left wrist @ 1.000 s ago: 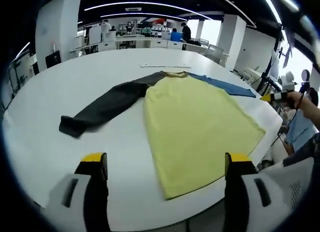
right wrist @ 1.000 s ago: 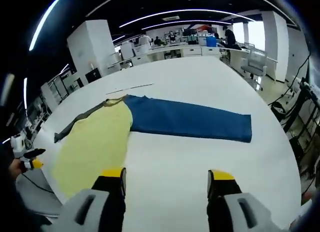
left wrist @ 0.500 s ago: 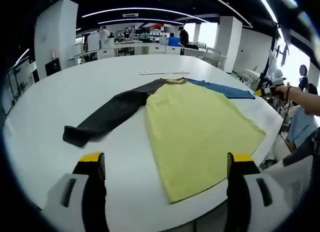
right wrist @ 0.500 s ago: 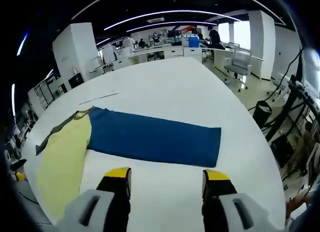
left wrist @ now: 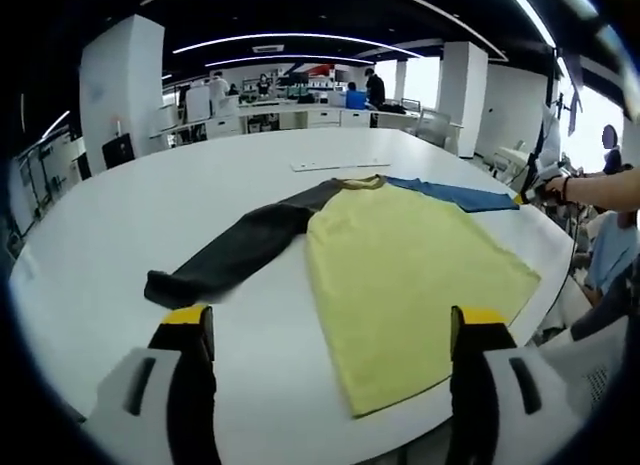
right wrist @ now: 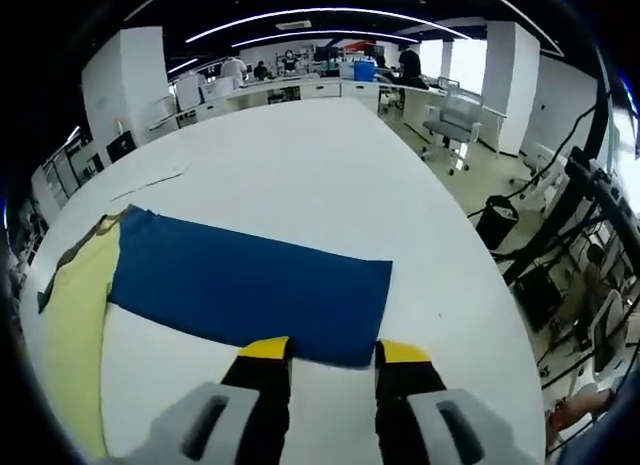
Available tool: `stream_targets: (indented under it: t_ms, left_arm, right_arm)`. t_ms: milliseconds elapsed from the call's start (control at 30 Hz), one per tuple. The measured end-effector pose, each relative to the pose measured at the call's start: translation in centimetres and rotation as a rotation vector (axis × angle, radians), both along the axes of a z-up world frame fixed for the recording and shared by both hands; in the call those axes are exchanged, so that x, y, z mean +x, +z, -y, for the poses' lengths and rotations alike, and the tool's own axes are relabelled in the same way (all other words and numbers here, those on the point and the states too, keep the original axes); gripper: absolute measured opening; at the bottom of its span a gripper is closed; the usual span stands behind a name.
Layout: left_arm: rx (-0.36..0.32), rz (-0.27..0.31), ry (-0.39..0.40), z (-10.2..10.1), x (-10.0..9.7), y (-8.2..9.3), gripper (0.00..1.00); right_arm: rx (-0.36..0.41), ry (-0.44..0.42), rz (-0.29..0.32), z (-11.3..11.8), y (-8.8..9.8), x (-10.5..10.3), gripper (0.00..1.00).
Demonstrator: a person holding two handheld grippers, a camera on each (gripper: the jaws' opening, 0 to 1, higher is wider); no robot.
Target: Fold the garment on the visible template until the final outline fits inside the template.
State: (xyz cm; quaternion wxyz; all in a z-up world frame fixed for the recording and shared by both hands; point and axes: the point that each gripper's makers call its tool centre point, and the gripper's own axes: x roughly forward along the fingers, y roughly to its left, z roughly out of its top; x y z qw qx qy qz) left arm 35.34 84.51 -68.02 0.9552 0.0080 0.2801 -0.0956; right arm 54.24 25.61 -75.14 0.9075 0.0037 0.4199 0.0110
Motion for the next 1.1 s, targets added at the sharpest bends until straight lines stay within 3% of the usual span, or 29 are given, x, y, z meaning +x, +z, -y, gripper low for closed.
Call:
stream_targets:
  t_ms: [300, 433, 533, 700, 933, 1100]
  left_arm:
    - [0.01, -0.01, 0.004, -0.1, -0.3, 0.0, 0.94]
    - [0.039, -0.04, 0.0, -0.1, -0.5, -0.1, 0.93]
    - [0.059, -0.031, -0.008, 0.0, -0.4, 0.3, 0.92]
    - [0.038, -0.022, -0.017, 0.4, -0.4, 0.8, 0.94]
    - [0.033, -0.044, -0.024, 0.5, -0.9, 0.4, 0.98]
    - [0.033, -0.043, -0.021, 0.5, -1.1, 0.6, 0.99]
  right_arm:
    - [0.004, -0.05, -0.026, 0.7, -0.7, 0.0, 0.21]
    - [-0.003, -0.103, -0.043, 0.8, -0.7, 0.1, 0.14]
    - [-0.004, -0.114, -0.046, 0.8, -0.7, 0.1, 0.1]
    - [0.004, -0.145, -0.044, 1.1, -0.7, 0.1, 0.0]
    - [0.052, -0.169, -0.053, 1.1, -0.6, 0.1, 0.0]
    - [0.058, -0.179, -0.013, 0.8, 0.9, 0.7, 0.0]
